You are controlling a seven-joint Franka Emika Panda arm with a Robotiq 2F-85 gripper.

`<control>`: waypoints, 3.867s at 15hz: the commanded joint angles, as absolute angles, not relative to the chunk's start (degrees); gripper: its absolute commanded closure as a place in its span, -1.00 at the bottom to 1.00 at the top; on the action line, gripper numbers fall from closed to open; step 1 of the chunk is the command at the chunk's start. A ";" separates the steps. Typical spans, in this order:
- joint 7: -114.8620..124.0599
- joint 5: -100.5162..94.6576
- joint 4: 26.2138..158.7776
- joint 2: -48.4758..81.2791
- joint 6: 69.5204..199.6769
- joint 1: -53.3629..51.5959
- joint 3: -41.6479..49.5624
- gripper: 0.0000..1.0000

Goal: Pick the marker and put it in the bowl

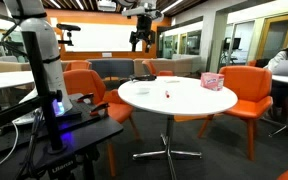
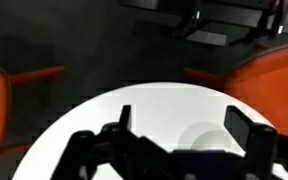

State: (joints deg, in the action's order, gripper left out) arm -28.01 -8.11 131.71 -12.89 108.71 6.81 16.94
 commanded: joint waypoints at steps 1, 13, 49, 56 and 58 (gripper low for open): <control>-28.19 -7.89 131.65 -12.82 108.66 7.81 15.99 -1.00; -39.80 -7.14 118.75 -0.65 114.57 5.91 14.01 -1.00; -61.21 -5.02 98.37 40.58 142.32 17.48 -2.39 -1.00; -63.86 -3.89 98.74 41.77 142.56 21.01 -4.82 -0.81; -63.43 -4.43 98.49 42.39 142.12 20.89 -4.45 -0.76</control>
